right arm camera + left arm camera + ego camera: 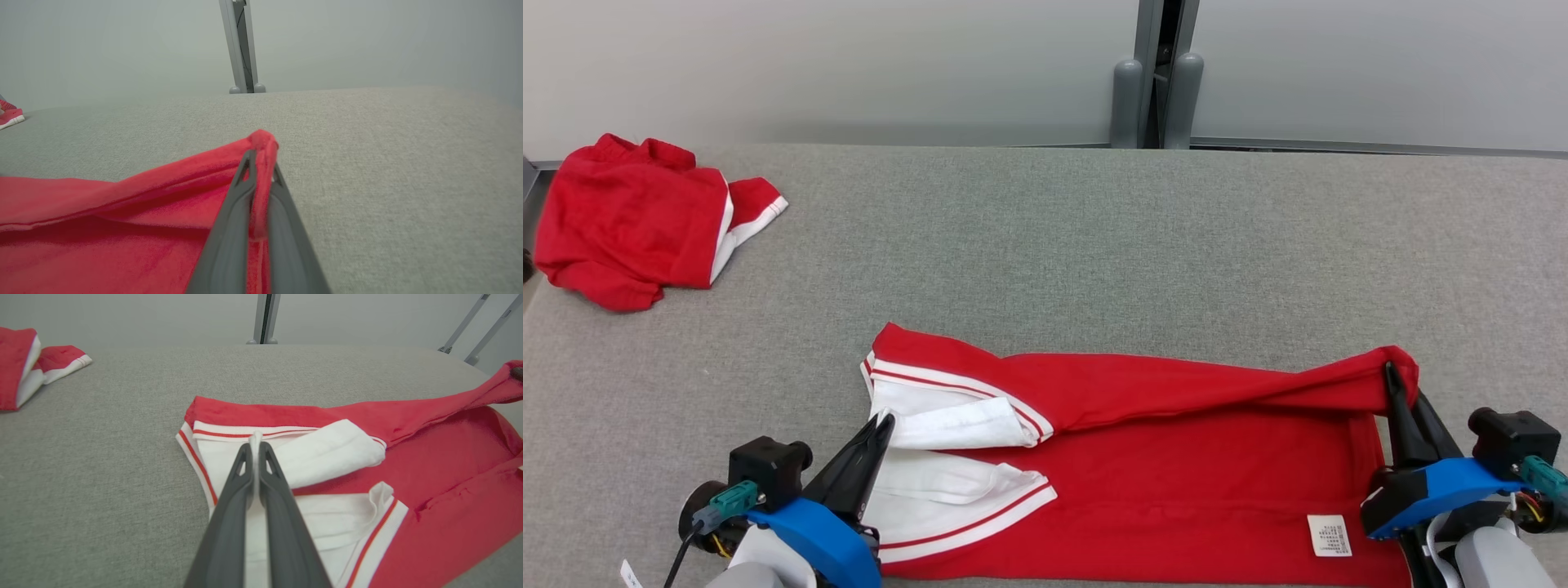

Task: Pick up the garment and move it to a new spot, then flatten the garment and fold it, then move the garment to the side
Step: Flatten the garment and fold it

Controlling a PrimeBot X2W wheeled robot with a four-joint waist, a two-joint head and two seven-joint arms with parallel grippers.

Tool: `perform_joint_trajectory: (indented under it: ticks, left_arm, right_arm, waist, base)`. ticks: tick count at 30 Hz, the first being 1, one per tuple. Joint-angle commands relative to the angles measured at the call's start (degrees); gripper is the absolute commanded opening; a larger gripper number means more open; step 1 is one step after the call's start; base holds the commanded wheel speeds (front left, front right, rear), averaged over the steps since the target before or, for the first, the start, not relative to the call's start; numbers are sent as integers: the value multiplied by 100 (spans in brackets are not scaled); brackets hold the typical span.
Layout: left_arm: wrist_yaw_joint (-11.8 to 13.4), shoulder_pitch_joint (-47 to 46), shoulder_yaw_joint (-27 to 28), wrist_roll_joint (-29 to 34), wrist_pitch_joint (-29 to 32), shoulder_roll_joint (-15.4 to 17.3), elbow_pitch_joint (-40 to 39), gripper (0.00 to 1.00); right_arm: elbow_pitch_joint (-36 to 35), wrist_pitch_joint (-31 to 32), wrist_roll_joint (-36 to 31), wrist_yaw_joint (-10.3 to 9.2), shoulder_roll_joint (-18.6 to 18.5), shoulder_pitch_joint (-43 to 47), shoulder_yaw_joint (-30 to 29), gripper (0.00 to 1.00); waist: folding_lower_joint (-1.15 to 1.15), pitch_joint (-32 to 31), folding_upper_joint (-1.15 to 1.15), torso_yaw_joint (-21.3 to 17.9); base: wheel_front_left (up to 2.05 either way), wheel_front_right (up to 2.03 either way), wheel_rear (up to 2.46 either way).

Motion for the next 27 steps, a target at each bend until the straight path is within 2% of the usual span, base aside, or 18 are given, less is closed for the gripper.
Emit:
perform_joint_trajectory:
  ticks: [1, 2, 3, 4, 5, 10, 15, 20, 27]
  left_arm:
    - [-19, 99, 54, 0, -25, -25, 24, 0]
    - [-6, 135, 103, 9, -25, -39, 56, 0]
    - [1, 159, 149, 30, -25, -62, 69, 10]
    - [17, 197, 204, 62, -25, -98, 81, 58]
    - [36, 241, 256, 96, -25, -131, 89, 100]
    - [71, 452, 697, 302, -25, -264, 15, 100]
    - [168, 714, 1476, 934, -26, -435, -315, 100]
    - [241, 1076, 2487, 1865, -22, -789, -923, 100]
    - [5, 1558, 3697, 2844, -21, -1441, -1450, 100]
  right_arm:
    - [-104, -8, -23, -3, 32, 101, -62, 40]
    - [-187, -8, -36, -2, 45, 154, -101, 69]
    - [-242, -7, -49, -2, 63, 212, -124, 100]
    - [-319, -7, -48, -3, 84, 261, -166, 100]
    - [-415, -8, -50, -2, 93, 301, -205, 100]
    - [-927, -6, -46, -2, 150, 527, -391, 100]
    - [-1247, -5, -102, -2, 203, 689, -531, 100]
    - [-883, -5, -126, -2, 232, 626, -497, 100]
    - [31, -6, -82, -2, 307, 435, -395, 100]
  waist:
    - [1, -7, 0, -8]
    - [1, -11, 0, -15]
    - [1, -17, 0, -23]
    - [1, -24, 0, -31]
    - [1, -32, 0, -40]
    - [1, -41, 0, -72]
    - [1, -37, 0, -96]
    - [1, -45, 0, -72]
    - [1, -17, 0, -35]
  base:
    - [0, 0, 0]
    - [0, 0, 0]
    - [0, 0, 0]
    - [0, 0, 0]
    - [0, 0, 0]
    - [0, 0, 0]
    - [0, 0, 0]
    - [0, 0, 0]
    - [0, 0, 0]
